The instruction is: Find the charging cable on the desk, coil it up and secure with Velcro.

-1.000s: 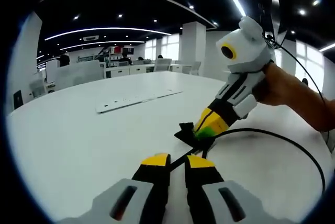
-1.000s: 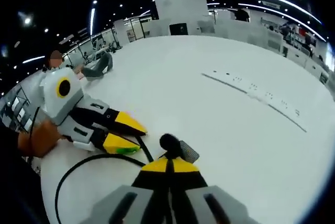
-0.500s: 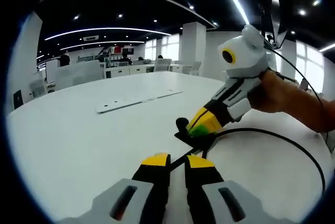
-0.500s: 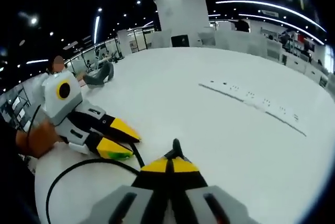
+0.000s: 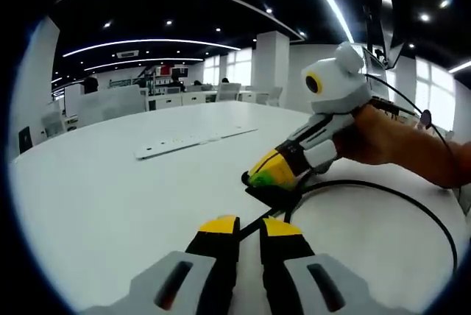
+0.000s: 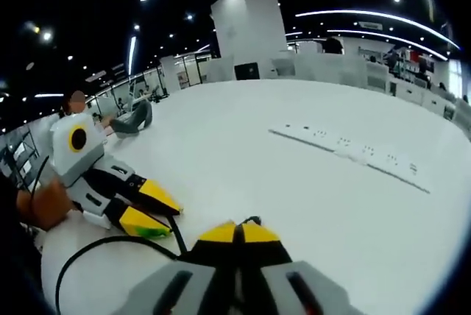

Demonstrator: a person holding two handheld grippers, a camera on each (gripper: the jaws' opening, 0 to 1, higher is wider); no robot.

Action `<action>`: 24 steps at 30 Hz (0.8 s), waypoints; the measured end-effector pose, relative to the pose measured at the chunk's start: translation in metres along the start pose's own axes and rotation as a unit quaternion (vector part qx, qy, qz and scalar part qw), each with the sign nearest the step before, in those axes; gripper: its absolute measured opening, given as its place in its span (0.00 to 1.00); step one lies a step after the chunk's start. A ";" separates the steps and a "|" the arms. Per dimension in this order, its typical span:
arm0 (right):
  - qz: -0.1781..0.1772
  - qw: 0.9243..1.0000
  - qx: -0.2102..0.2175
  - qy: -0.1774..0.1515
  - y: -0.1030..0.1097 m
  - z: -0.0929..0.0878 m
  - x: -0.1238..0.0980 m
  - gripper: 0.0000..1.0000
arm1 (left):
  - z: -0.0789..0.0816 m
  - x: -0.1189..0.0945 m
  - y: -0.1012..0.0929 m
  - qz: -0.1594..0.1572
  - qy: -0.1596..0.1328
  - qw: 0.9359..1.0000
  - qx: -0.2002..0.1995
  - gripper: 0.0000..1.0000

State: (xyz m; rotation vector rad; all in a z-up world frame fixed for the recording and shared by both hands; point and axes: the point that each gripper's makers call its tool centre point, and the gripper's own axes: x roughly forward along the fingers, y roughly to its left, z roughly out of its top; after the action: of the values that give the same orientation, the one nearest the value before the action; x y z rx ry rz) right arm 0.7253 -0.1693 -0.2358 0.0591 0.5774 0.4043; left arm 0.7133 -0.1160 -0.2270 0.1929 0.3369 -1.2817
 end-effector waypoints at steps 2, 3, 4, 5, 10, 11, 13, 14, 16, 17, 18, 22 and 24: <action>-0.004 1.000 0.003 -0.003 -0.002 0.001 0.001 0.02 | 0.000 0.000 0.000 0.000 0.000 1.000 0.000 0.12; -0.005 1.000 0.004 -0.005 -0.003 0.002 0.002 0.02 | 0.000 0.000 0.001 0.000 0.000 1.000 0.000 0.12; -0.004 1.000 0.004 -0.005 -0.003 0.002 0.002 0.02 | 0.000 0.000 0.001 0.000 0.000 1.000 0.000 0.12; -0.005 1.000 0.005 -0.006 -0.003 0.002 0.002 0.02 | 0.000 0.000 0.001 0.000 0.000 1.000 0.000 0.12; -0.008 1.000 -0.005 -0.023 -0.005 0.004 0.005 0.02 | 0.001 0.000 0.001 0.000 0.000 1.000 0.000 0.12; -0.008 1.000 -0.008 -0.026 -0.005 0.004 0.006 0.02 | 0.001 0.000 0.001 0.000 0.000 1.000 -0.001 0.12; -0.010 0.999 -0.014 -0.030 -0.005 0.004 0.006 0.02 | 0.001 0.000 0.001 0.000 0.000 1.000 -0.001 0.12; -0.011 0.999 -0.015 -0.032 -0.005 0.004 0.006 0.02 | 0.001 0.000 0.001 0.000 0.000 1.000 -0.001 0.12; -0.025 0.998 -0.045 -0.039 -0.005 0.005 0.005 0.02 | 0.001 0.000 0.001 0.000 0.000 1.000 -0.001 0.12; -0.027 0.998 -0.048 -0.039 -0.005 0.005 0.006 0.01 | 0.001 0.000 0.001 0.000 0.000 1.000 -0.001 0.12; -0.035 0.997 -0.055 -0.039 -0.004 0.005 0.006 0.01 | 0.001 0.000 0.001 0.001 0.000 1.000 -0.001 0.12; -0.050 0.994 -0.089 -0.038 -0.003 0.006 0.006 0.02 | 0.001 -0.001 0.001 0.001 0.000 1.000 -0.001 0.12; -0.054 0.994 -0.091 -0.042 -0.002 0.006 0.005 0.02 | 0.001 -0.001 0.001 0.000 0.000 1.000 -0.001 0.12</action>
State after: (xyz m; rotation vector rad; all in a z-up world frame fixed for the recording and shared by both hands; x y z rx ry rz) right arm 0.7335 -0.1690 -0.2336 -0.1283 0.4569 0.3466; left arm 0.7142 -0.1154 -0.2258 0.1910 0.3372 -1.2809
